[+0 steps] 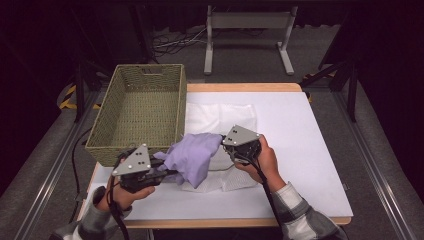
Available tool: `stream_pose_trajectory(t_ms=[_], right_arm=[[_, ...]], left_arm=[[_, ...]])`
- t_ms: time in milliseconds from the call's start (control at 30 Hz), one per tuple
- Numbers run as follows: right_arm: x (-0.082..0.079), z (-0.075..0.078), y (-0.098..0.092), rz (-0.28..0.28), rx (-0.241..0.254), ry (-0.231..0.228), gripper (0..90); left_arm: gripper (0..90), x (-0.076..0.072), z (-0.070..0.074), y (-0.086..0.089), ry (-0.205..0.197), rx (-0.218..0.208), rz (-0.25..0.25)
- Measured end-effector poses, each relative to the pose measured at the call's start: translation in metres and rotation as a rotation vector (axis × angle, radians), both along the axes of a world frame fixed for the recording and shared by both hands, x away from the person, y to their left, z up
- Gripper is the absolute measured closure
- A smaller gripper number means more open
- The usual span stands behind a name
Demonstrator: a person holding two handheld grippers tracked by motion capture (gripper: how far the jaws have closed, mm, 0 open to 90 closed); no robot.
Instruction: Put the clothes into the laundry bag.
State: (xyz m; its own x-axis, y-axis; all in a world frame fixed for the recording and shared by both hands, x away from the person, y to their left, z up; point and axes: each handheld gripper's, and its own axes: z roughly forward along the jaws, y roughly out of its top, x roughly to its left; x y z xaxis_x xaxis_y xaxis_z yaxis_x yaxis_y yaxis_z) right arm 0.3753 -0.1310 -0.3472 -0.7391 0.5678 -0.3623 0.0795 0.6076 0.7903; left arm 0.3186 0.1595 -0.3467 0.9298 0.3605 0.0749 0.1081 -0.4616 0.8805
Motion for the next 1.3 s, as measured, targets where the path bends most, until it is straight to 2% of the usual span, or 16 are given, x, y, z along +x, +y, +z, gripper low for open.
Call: stream_pose_trajectory(t_ms=[100, 167, 233, 267, 300, 400, 500, 600, 700, 733, 800, 933, 1000, 1067, 1200, 1300], right_arm=[[0.000, 0.000, 0.000, 0.003, -0.003, 0.003, 90.0], [-0.001, -0.001, 0.001, 0.002, -0.010, 0.003, 90.0], [-0.001, -0.001, 0.001, 0.005, -0.011, 0.004, 90.0], [0.000, -0.001, 0.001, 0.004, -0.013, 0.003, 90.0], [0.000, -0.001, 0.001, 0.004, -0.013, 0.004, 90.0], [0.000, -0.002, 0.002, 0.004, -0.017, 0.008, 90.0], [0.000, -0.003, 0.002, 0.010, -0.017, 0.011, 90.0], [-0.001, -0.004, 0.004, 0.015, -0.023, 0.014, 90.0], [-0.003, -0.004, 0.006, 0.031, -0.022, 0.020, 90.0], [-0.003, -0.004, 0.006, 0.031, -0.022, 0.020, 90.0], [-0.005, -0.004, 0.008, 0.045, -0.026, 0.025, 90.0], [-0.007, -0.003, 0.007, 0.056, -0.016, 0.036, 90.0], [-0.008, -0.002, 0.005, 0.065, -0.016, 0.047, 90.0], [-0.008, -0.002, 0.004, 0.071, -0.008, 0.059, 90.0], [-0.010, -0.002, 0.001, 0.086, -0.011, 0.085, 90.0], [-0.011, -0.002, -0.002, 0.096, -0.018, 0.102, 90.0]], left_arm=[[78.4, 0.002, -0.009, -0.014, 0.039, 0.038, -0.016], [78.4, 0.004, -0.015, -0.022, 0.064, 0.057, -0.046], [78.4, 0.006, -0.019, -0.032, 0.074, 0.095, -0.080], [78.4, 0.007, -0.022, -0.036, 0.095, 0.097, -0.106], [78.3, 0.008, -0.024, -0.041, 0.107, 0.104, -0.111], [78.3, 0.011, -0.029, -0.050, 0.116, 0.130, -0.105], [78.2, 0.019, -0.036, -0.061, 0.158, 0.132, -0.085], [78.2, 0.025, -0.042, -0.075, 0.181, 0.162, -0.070], [78.1, 0.034, -0.046, -0.090, 0.201, 0.177, -0.018], [78.0, 0.034, -0.046, -0.090, 0.201, 0.177, -0.018], [78.0, 0.041, -0.048, -0.097, 0.229, 0.169, 0.018], [78.0, 0.049, -0.049, -0.103, 0.234, 0.160, 0.088], [78.1, 0.054, -0.050, -0.105, 0.240, 0.153, 0.160], [78.1, 0.058, -0.052, -0.105, 0.252, 0.141, 0.195], [78.0, 0.064, -0.057, -0.101, 0.291, 0.091, 0.235], [78.0, 0.062, -0.055, -0.095, 0.283, 0.029, 0.273]])
